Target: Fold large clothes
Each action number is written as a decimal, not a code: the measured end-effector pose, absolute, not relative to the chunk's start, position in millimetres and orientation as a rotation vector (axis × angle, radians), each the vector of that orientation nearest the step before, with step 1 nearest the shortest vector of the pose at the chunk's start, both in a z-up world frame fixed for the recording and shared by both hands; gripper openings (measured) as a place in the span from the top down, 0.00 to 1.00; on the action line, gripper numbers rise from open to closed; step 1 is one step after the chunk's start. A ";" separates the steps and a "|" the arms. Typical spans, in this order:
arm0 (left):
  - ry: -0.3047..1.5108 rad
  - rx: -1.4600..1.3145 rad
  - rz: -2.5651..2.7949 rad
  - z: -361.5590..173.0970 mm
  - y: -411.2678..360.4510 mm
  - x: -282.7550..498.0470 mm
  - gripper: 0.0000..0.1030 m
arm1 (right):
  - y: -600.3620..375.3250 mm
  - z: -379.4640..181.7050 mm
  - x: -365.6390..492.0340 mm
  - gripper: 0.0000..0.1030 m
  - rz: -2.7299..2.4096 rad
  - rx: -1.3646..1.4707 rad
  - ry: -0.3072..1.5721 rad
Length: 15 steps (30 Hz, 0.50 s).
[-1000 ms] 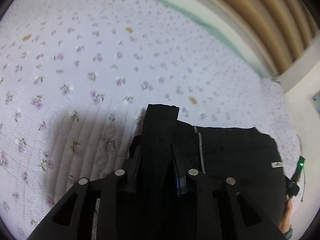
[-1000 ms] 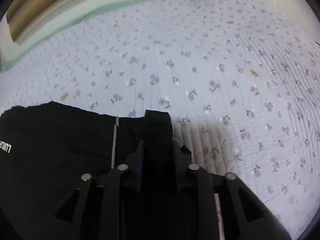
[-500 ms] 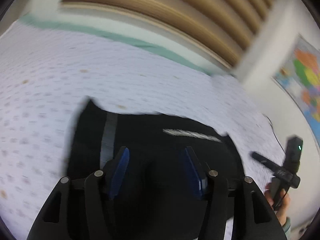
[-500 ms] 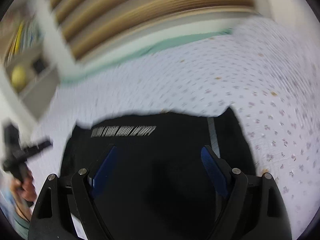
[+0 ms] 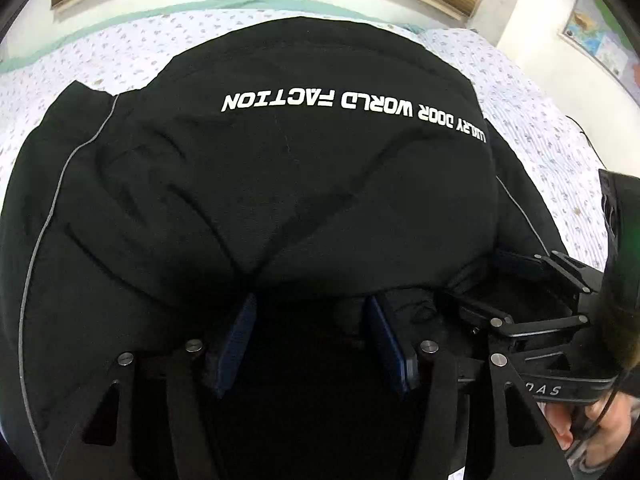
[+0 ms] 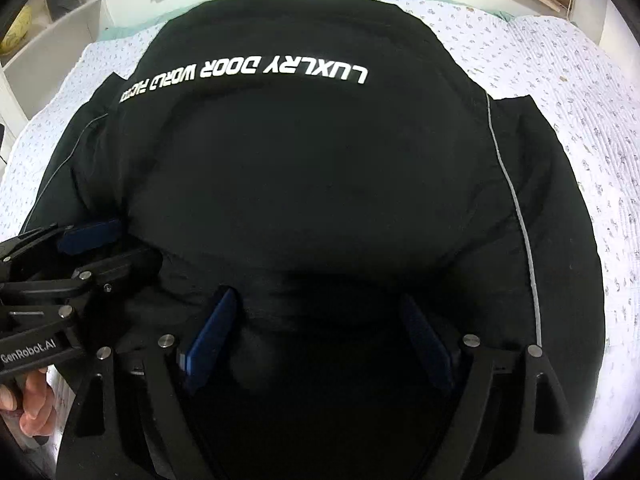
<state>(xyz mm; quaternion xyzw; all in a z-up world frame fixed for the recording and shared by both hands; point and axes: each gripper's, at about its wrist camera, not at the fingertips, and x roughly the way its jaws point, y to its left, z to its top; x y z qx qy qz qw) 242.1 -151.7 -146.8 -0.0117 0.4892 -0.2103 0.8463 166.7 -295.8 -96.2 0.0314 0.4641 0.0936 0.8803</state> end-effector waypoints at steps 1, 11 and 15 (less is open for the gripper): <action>1.022 -0.016 -0.449 -142.8 -151.2 239.7 0.42 | -297.6 -91.5 165.9 0.16 0.211 0.070 0.970; 1.011 -0.159 -0.465 -85.1 -151.1 310.2 0.42 | -334.3 -44.2 230.8 0.30 0.171 0.309 0.911; 1.220 -0.226 -0.437 -152.6 -153.4 355.3 0.42 | -320.7 -91.2 259.1 0.29 0.118 0.258 1.025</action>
